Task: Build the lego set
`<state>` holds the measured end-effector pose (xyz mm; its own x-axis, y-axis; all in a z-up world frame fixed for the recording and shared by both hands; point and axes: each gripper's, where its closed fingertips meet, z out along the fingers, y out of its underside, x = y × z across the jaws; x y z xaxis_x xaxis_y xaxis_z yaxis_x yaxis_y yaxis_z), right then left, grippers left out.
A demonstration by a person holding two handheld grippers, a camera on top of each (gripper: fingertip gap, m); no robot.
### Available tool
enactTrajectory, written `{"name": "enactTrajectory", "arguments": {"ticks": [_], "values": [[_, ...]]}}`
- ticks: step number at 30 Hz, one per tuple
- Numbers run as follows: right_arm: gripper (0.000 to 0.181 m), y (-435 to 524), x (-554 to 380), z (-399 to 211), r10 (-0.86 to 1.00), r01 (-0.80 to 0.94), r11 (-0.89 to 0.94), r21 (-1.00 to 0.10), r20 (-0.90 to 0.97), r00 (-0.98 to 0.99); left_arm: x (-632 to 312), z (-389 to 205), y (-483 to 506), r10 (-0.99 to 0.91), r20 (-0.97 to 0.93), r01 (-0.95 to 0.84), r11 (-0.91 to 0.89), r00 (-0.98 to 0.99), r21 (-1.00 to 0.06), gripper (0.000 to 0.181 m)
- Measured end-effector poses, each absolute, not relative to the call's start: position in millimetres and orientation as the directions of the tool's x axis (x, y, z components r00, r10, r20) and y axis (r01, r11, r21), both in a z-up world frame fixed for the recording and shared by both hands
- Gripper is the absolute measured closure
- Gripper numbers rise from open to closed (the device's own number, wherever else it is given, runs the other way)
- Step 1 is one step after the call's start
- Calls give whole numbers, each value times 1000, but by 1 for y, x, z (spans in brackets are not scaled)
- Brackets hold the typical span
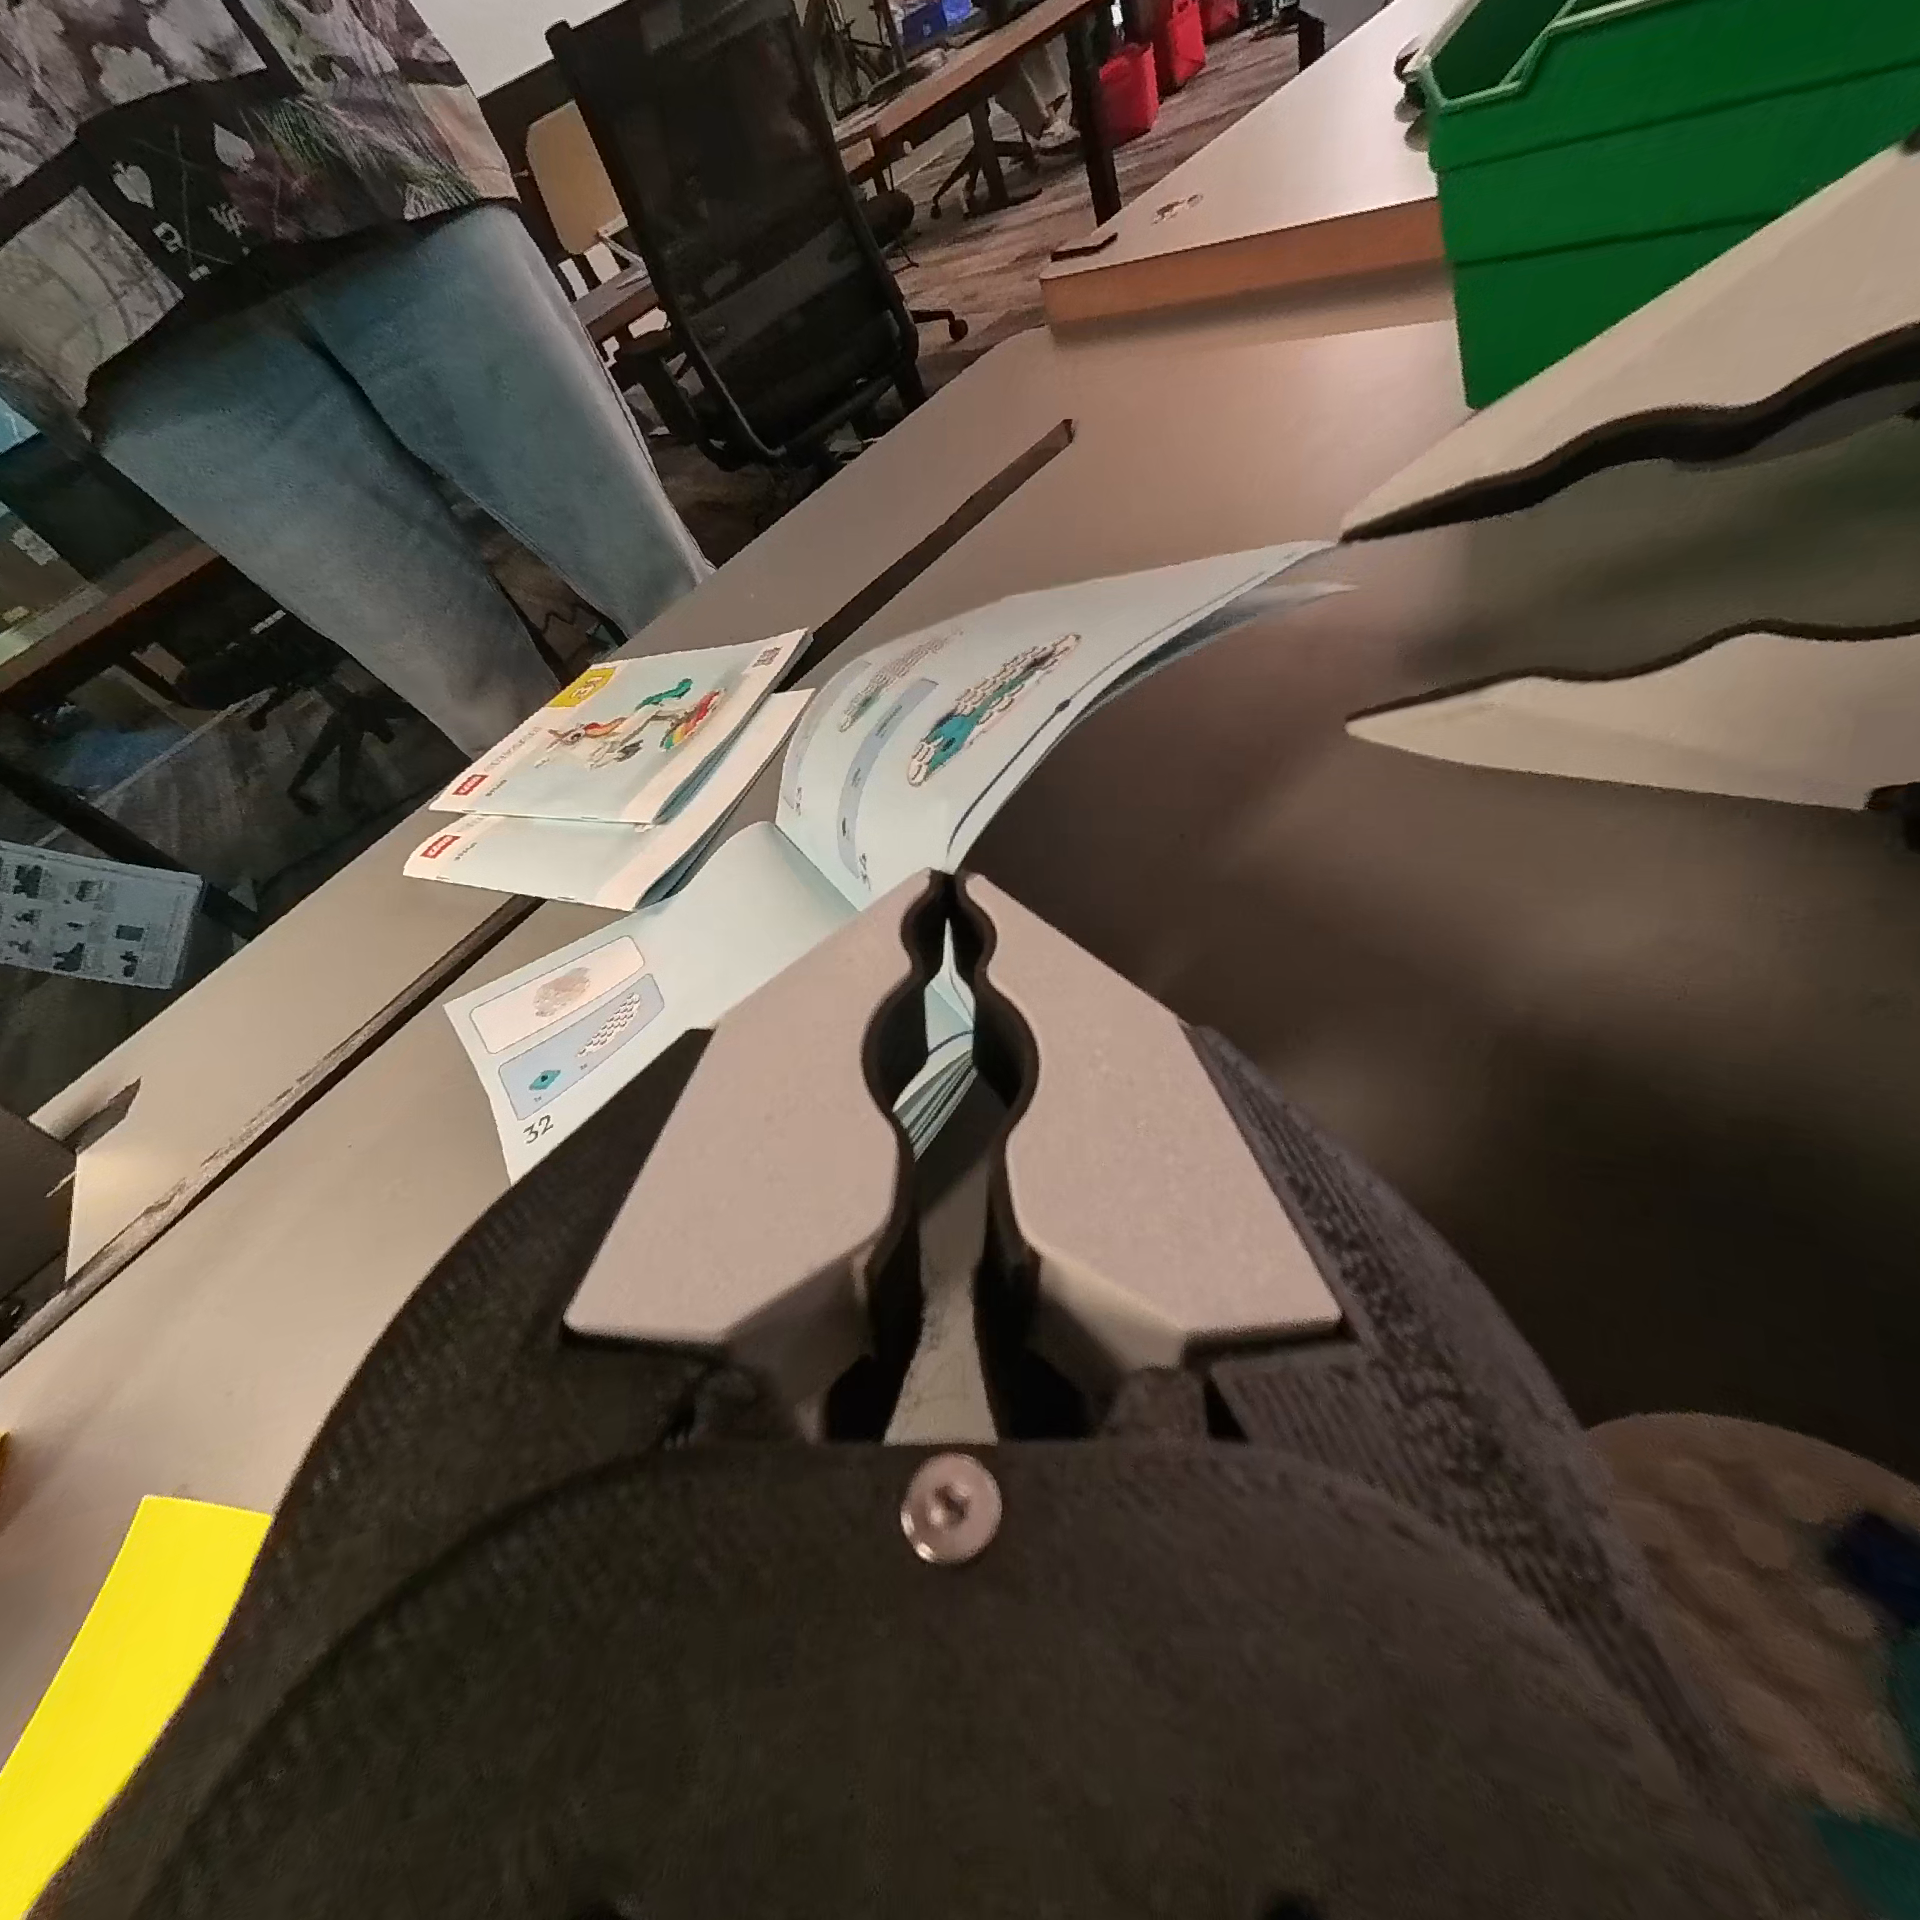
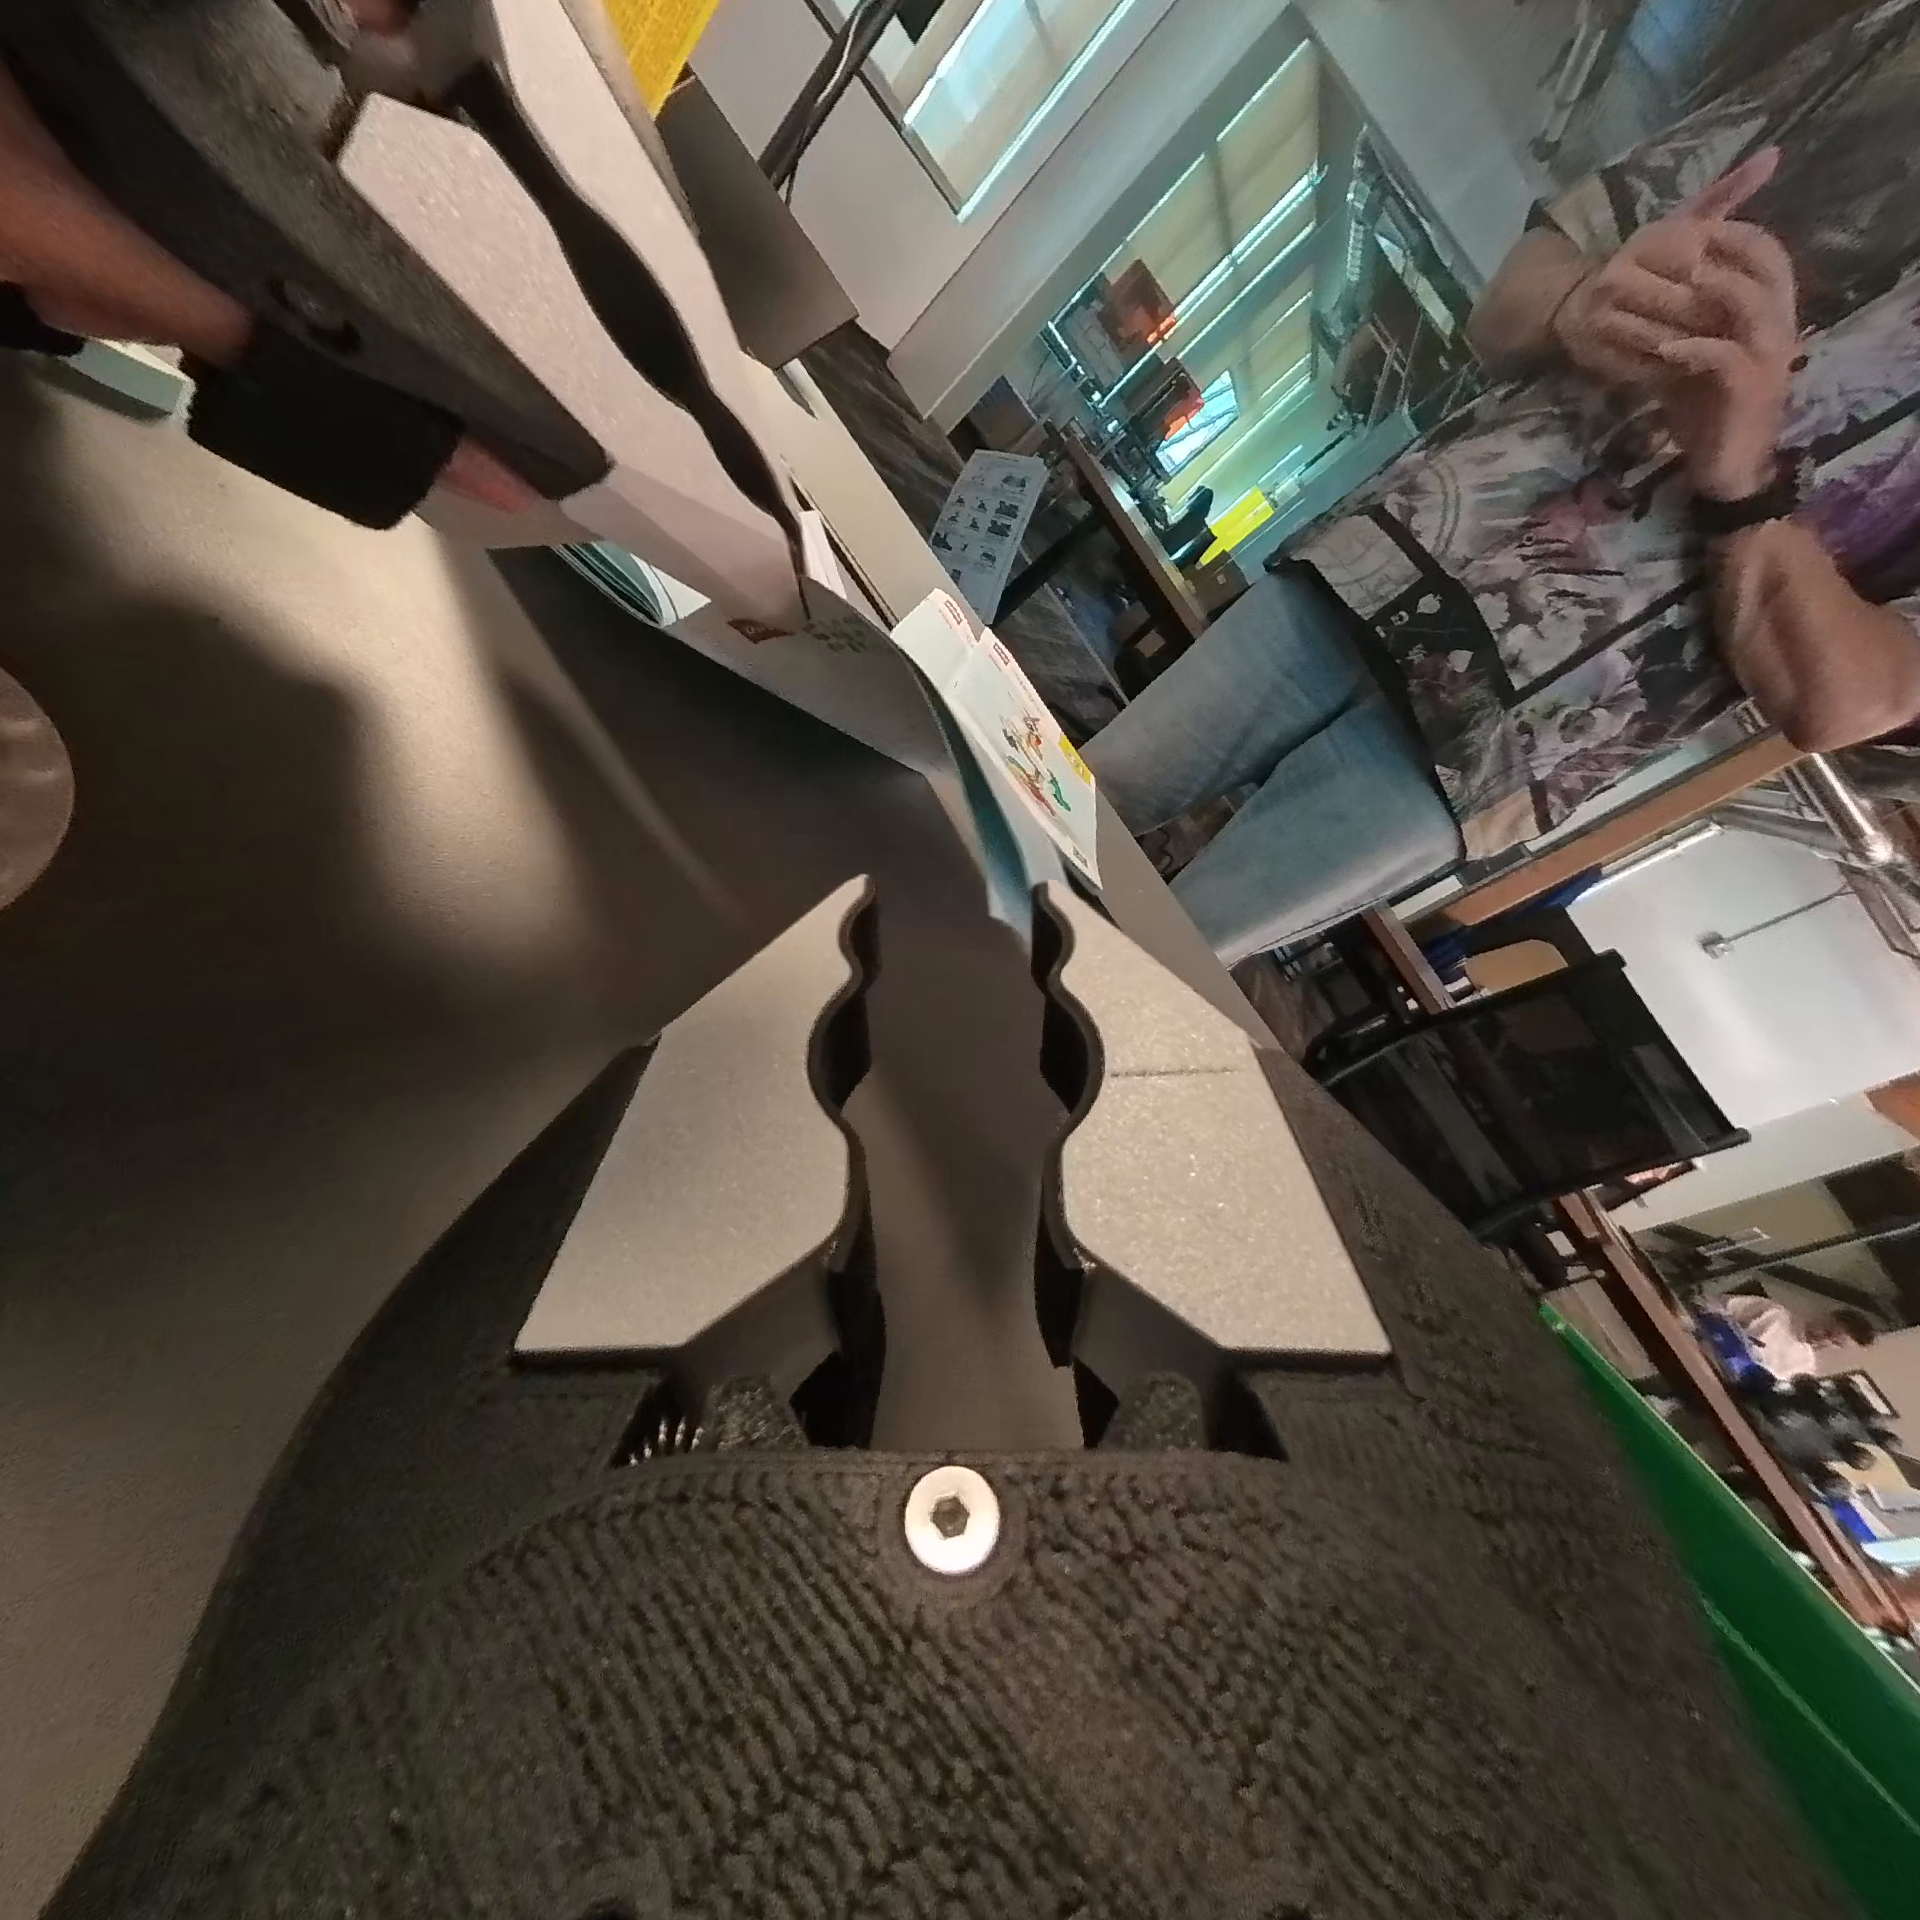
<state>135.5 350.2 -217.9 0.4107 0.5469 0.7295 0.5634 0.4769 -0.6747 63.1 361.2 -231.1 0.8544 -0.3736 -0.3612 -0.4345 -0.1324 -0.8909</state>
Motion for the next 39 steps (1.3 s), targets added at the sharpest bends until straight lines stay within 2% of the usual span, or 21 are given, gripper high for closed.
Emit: {"name": "enactTrajectory", "arguments": {"ticks": [39], "values": [[159, 357, 131, -222, 439, 656, 509, -557, 824, 359, 60, -227, 362, -385, -286, -362, -142, 878, -921, 181]]}}
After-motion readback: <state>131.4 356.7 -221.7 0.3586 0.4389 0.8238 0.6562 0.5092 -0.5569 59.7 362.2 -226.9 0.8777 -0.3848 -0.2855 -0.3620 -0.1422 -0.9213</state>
